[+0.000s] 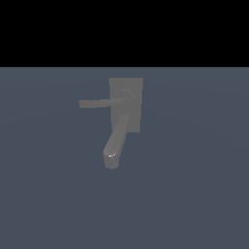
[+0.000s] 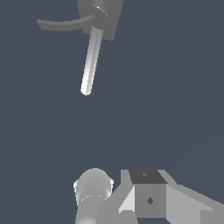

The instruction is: Turn on the faucet by rotating a designated handle.

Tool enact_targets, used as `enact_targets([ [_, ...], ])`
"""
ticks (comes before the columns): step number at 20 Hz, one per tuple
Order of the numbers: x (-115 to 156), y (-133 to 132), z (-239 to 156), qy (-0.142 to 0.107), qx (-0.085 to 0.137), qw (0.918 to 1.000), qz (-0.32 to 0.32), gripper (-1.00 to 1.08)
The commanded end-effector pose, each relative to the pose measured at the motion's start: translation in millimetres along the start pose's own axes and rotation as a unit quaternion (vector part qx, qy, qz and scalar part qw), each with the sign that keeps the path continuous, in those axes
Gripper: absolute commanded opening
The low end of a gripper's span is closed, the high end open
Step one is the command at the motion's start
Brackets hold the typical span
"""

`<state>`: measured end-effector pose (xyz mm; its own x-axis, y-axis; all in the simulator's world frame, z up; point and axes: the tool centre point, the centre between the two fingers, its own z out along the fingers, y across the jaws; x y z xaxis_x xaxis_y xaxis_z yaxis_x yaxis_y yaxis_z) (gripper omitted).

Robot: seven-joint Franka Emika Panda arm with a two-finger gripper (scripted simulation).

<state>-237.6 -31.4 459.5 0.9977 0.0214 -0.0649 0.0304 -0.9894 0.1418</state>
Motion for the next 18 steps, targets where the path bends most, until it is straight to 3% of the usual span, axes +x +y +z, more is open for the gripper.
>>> enact_targets([
  [1, 7, 6, 7, -0.009, -0.025, 0.9996, -0.009, -1.00],
  [10, 38, 31, 32, -0.043, -0.135, 0.9882, -0.057, -1.00],
  [18, 69, 46, 50, -0.067, -0.234, 0.9638, -0.110, -1.00],
])
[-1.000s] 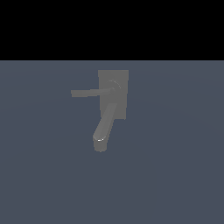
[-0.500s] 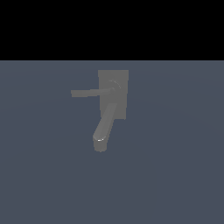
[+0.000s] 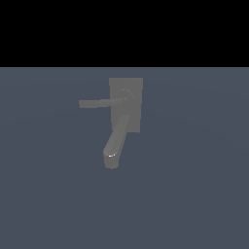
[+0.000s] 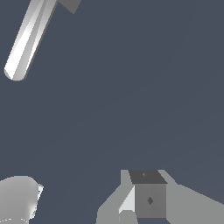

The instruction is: Turn on the faucet by rotating a designated handle.

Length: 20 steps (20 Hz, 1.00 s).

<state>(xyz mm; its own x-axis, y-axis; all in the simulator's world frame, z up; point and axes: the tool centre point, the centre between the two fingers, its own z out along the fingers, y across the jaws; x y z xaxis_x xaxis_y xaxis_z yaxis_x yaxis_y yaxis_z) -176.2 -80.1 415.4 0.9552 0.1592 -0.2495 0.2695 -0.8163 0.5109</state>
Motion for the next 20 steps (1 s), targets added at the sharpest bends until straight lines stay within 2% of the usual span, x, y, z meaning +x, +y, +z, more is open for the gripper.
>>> enact_targets([
  [1, 10, 4, 5, -0.006, -0.033, 0.9993, -0.018, -1.00],
  [6, 32, 9, 14, -0.017, -0.097, 0.9936, -0.056, -1.00],
  [11, 56, 12, 21, -0.024, -0.161, 0.9819, -0.096, -1.00],
  [16, 81, 12, 25, -0.028, -0.225, 0.9641, -0.139, -1.00],
  [20, 102, 9, 27, -0.030, -0.275, 0.9452, -0.174, -1.00],
])
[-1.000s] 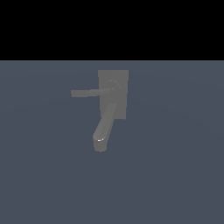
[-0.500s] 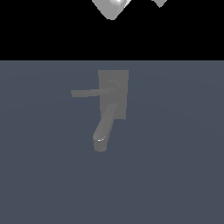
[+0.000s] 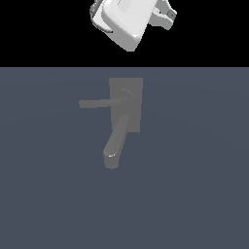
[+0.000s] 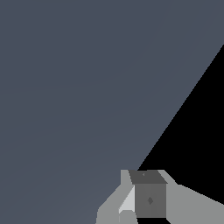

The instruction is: Turn on the faucet by rotating a designated handle.

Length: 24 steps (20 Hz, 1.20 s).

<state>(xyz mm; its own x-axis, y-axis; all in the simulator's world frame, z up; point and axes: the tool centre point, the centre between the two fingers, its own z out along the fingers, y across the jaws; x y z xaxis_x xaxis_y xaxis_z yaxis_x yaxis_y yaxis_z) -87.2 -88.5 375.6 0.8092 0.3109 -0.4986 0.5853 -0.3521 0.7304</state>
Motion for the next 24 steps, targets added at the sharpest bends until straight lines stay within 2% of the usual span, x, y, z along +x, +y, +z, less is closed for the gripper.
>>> enact_targets([
  [1, 14, 2, 0, 0.000, -0.034, 0.9992, -0.023, -1.00],
  [7, 48, 3, -3, 0.003, -0.114, 0.9904, -0.078, -1.00],
  [13, 85, 0, -10, 0.010, -0.194, 0.9717, -0.135, -1.00],
  [19, 124, -10, -21, 0.021, -0.272, 0.9428, -0.192, -1.00],
  [24, 156, -23, -32, 0.032, -0.335, 0.9108, -0.240, -1.00],
])
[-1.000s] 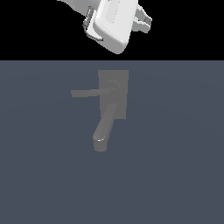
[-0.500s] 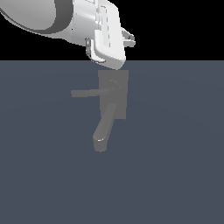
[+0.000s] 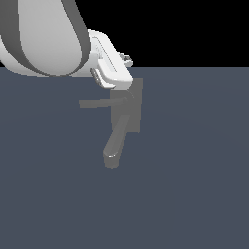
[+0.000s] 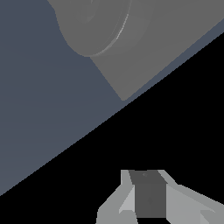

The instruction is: Turn on the faucet by rotating a designated handle.

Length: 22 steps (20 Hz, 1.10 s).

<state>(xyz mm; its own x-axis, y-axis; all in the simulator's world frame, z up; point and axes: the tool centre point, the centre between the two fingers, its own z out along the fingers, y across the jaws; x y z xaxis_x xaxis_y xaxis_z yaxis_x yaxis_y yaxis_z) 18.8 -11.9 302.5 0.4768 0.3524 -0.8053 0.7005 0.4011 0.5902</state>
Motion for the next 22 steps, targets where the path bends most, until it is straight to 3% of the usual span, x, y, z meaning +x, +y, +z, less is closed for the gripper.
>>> enact_targets([
  [1, 18, 5, -6, 0.007, -0.036, 0.9990, -0.025, -1.00],
  [6, 54, 11, -21, 0.022, -0.105, 0.9914, -0.074, -1.00],
  [12, 95, 14, -41, 0.040, -0.181, 0.9745, -0.127, -1.00],
  [17, 119, 13, -55, 0.052, -0.225, 0.9599, -0.159, -1.00],
  [22, 136, 12, -65, 0.061, -0.255, 0.9482, -0.180, -1.00],
])
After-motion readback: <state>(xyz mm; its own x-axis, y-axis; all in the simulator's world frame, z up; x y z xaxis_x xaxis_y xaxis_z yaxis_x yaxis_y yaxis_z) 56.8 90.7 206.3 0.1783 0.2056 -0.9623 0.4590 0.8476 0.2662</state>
